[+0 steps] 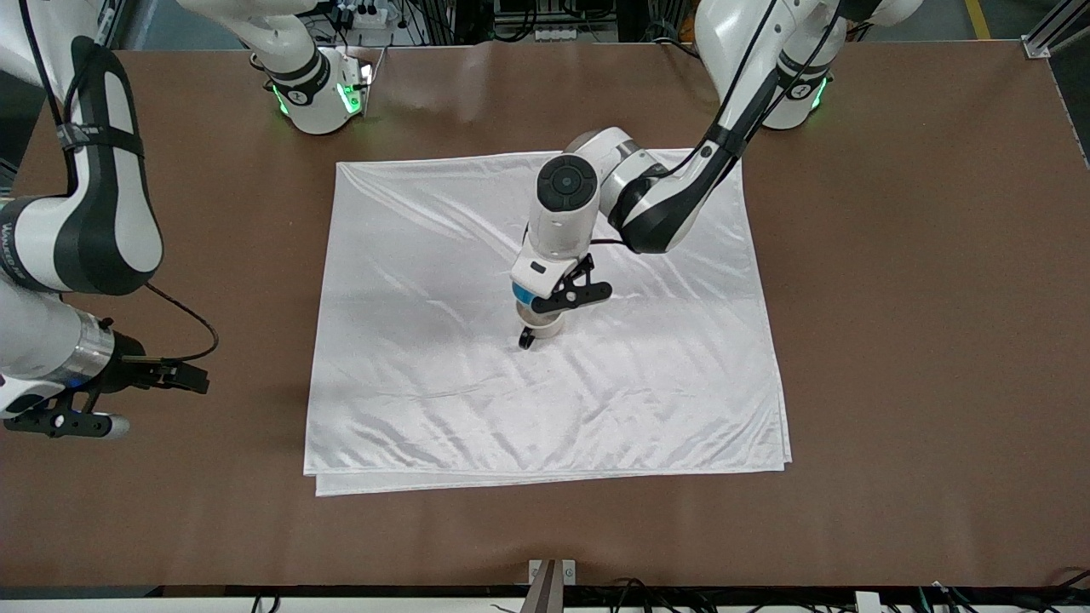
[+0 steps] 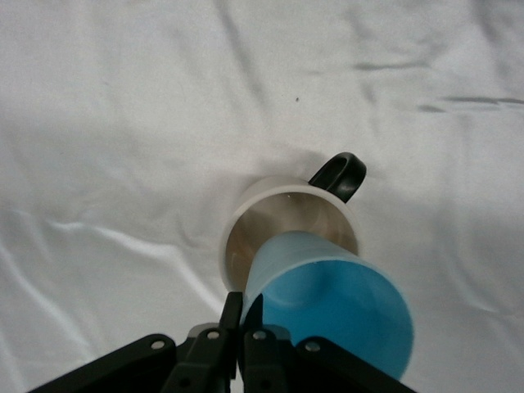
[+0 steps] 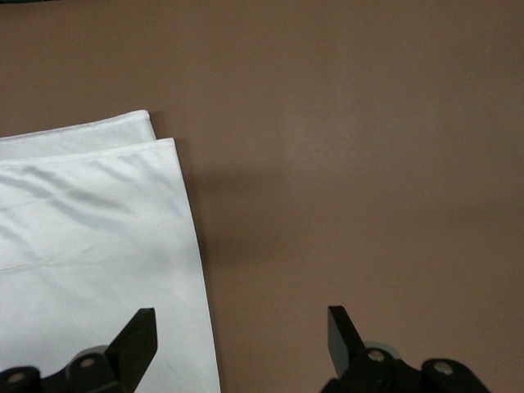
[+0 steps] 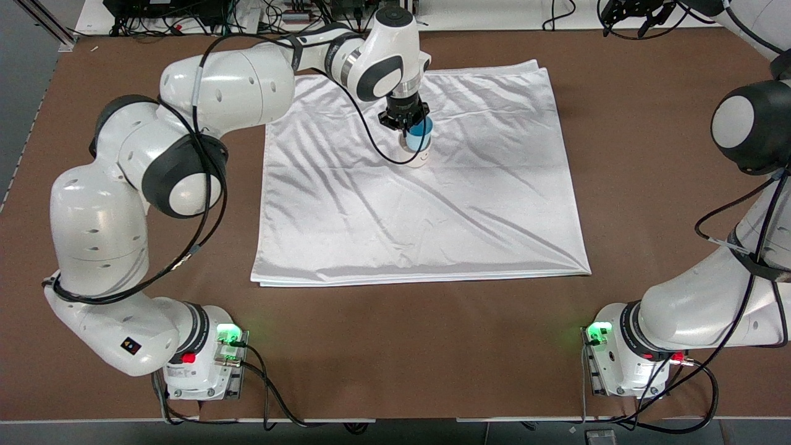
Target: Place blue cup into white mug on cloth
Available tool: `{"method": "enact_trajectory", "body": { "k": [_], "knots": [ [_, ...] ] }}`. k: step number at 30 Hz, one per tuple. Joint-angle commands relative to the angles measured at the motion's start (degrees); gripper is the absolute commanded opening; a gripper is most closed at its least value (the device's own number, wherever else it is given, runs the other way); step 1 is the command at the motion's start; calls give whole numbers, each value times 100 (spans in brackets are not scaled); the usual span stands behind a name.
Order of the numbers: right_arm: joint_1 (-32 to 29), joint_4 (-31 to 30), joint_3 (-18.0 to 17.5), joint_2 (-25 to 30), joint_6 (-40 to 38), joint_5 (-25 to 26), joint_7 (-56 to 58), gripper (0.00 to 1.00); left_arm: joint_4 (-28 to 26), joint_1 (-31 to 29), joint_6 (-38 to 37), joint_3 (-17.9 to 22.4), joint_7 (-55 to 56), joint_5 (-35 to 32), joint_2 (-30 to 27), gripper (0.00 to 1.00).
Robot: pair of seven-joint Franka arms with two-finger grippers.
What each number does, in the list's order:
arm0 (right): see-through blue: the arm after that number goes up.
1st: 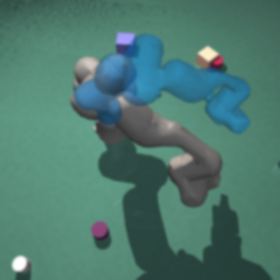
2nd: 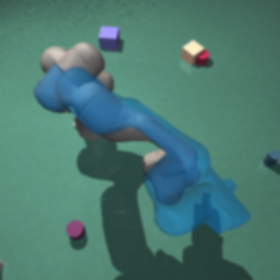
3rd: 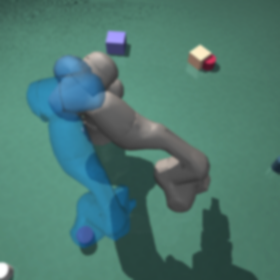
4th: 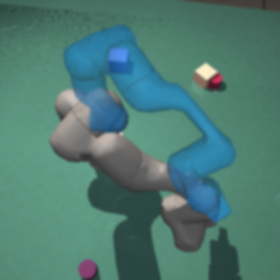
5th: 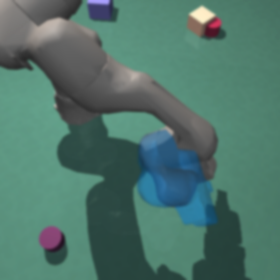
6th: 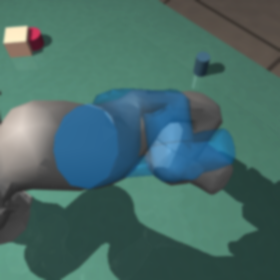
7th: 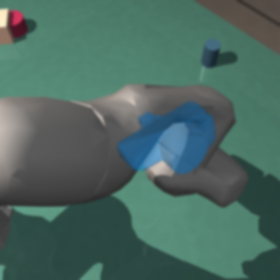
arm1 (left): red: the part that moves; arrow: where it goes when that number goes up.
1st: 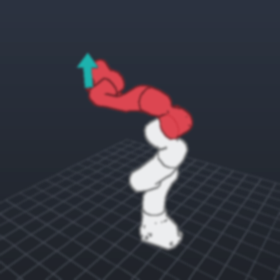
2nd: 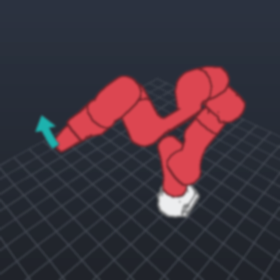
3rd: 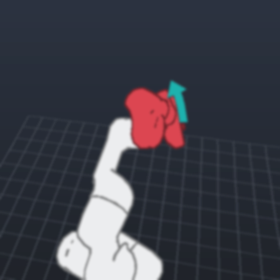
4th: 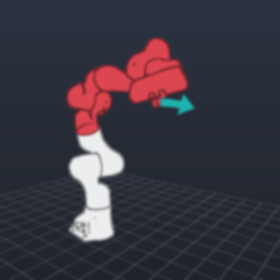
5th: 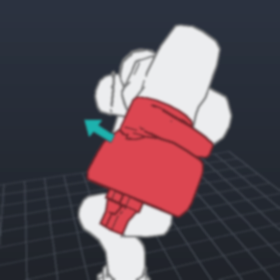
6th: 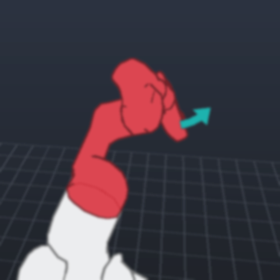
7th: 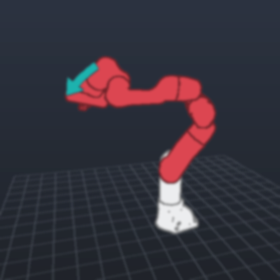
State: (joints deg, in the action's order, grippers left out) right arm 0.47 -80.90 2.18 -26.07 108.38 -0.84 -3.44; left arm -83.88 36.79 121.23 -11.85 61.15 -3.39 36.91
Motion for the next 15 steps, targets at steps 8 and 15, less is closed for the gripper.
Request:
{"method": "enact_trajectory", "body": {
  "k": [8,15],
  "knots": [
    [-12,-269,-16,822,-730,31,19,93,39,74,129,51,151,-171,167,0],
    [-3,-295,-25,1174,-1125,31,-16,93,39,65,137,60,151,-162,229,21]
  ]
}}
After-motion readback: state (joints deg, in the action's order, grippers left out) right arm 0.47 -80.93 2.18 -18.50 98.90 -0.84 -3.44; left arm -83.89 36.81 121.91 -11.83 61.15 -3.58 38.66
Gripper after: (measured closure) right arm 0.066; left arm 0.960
